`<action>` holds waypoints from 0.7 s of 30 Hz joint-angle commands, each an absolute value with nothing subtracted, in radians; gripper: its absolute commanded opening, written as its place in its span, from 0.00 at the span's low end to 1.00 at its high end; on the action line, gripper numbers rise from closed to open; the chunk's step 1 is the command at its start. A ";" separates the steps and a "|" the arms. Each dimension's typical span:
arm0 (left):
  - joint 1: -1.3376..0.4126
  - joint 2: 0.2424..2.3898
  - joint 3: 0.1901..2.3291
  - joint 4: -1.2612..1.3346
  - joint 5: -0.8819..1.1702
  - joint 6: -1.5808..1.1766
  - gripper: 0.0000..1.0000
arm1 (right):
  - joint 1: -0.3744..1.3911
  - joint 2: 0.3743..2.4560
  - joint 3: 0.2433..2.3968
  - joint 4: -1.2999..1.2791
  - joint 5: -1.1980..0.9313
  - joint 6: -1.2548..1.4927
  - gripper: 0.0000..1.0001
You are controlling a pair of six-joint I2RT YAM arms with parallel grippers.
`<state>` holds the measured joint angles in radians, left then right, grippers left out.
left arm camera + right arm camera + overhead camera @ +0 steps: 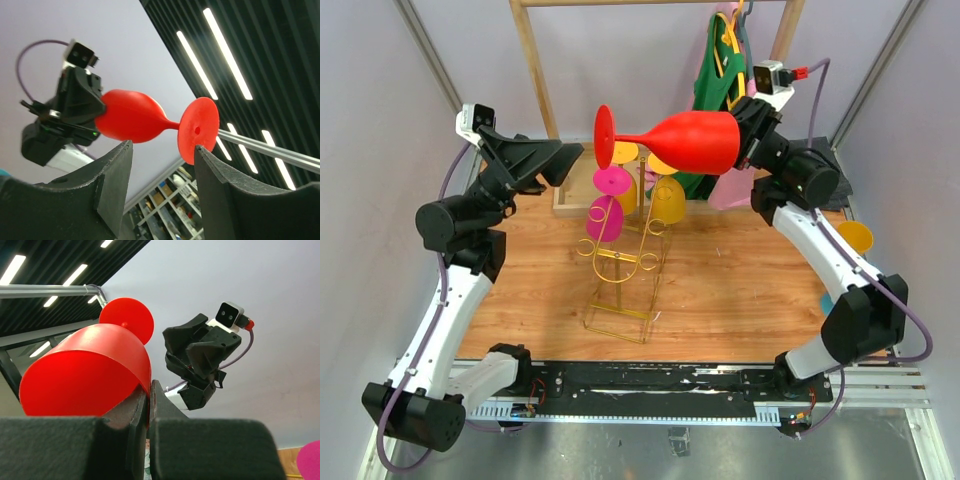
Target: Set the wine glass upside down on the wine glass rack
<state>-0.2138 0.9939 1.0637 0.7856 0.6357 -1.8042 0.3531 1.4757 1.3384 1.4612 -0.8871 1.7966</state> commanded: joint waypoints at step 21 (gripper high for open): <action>-0.228 0.977 0.986 1.231 0.628 -2.178 0.52 | 0.550 1.744 1.619 1.530 -0.891 1.830 0.01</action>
<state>-0.2203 0.9939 0.9916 1.1702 0.6399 -2.0735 0.5148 1.7298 1.5692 1.4677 -0.8970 1.8118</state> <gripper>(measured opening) 0.529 0.025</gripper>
